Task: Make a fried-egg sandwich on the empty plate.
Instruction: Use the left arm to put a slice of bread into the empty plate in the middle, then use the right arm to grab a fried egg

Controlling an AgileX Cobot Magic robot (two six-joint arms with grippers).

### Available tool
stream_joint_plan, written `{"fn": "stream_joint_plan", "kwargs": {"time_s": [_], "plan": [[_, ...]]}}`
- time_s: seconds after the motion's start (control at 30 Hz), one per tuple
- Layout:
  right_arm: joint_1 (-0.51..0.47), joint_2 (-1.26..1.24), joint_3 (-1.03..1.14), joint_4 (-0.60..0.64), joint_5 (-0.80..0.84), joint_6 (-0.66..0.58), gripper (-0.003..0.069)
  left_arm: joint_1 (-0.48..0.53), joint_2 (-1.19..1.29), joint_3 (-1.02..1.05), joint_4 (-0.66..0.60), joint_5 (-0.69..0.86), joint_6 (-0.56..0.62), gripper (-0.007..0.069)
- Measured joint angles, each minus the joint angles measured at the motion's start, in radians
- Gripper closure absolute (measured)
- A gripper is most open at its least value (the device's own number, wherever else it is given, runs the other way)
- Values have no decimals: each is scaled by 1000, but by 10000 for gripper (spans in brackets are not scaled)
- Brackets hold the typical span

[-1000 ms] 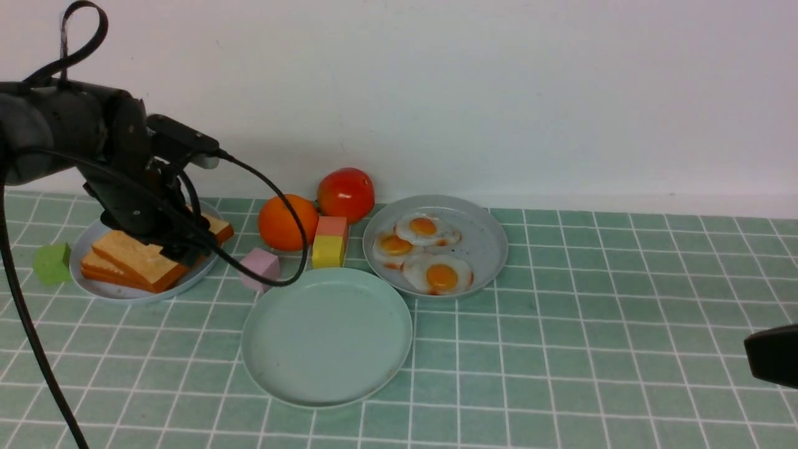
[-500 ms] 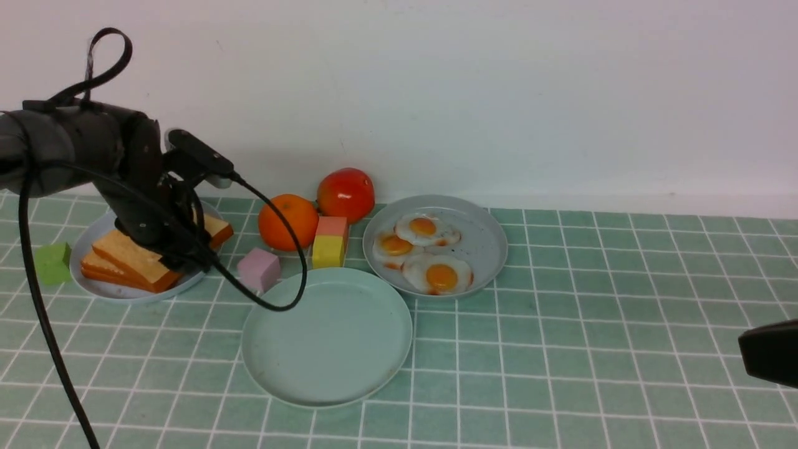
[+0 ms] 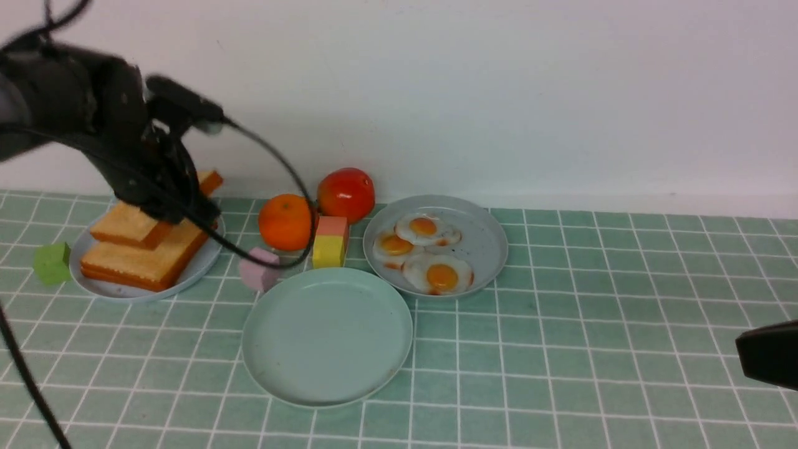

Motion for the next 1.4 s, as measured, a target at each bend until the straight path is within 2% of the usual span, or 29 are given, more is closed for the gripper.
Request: {"fn": "stream_joint_plan", "kwargs": {"time_s": [0.07,0.17,0.23,0.27,0.37,0.5,0.7,0.87,0.97,1.0,1.03,1.1,1.2,1.23,1.33,1.37,1.4], "plan": [[0,0,0,0,0,-7,630,-45,-56,12,-42,42,-34,561],[0,0,0,0,-1,-28,627,-187,-142,87,-84,78,-55,561],[0,0,0,0,-1,-34,627,-294,-161,144,-79,70,-60,561],[0,0,0,0,-1,-34,627,-305,-162,157,-75,69,-62,561],[0,0,0,1,0,-37,624,-447,-139,241,6,27,-105,561],[0,0,0,17,17,-40,618,-488,-82,257,97,-29,-189,561],[0,0,-1,22,48,-44,585,-489,-16,257,140,-97,-216,545],[0,0,-1,22,32,-44,482,-489,-4,257,141,-98,-221,386],[0,1,-1,22,3,-44,393,-489,-12,257,142,-80,-221,256],[0,1,-1,22,0,-44,387,-489,-13,257,142,-78,-221,249],[0,6,-1,22,-19,-44,351,-489,-29,257,132,-60,-221,194],[0,23,-2,25,-57,-44,318,-489,-78,257,102,-34,-229,159],[0,65,-3,35,-96,-44,311,-489,-166,257,66,-18,-269,181],[0,87,-6,41,-116,-46,312,-489,-208,258,54,-17,-287,216],[0,241,-47,83,-168,-58,330,-489,-432,290,7,-47,-371,435],[0,241,-50,85,-170,-60,332,-489,-445,294,4,-51,-371,449],[0,334,-80,104,-179,-69,344,-489,-563,344,-14,-79,-397,571]]}}
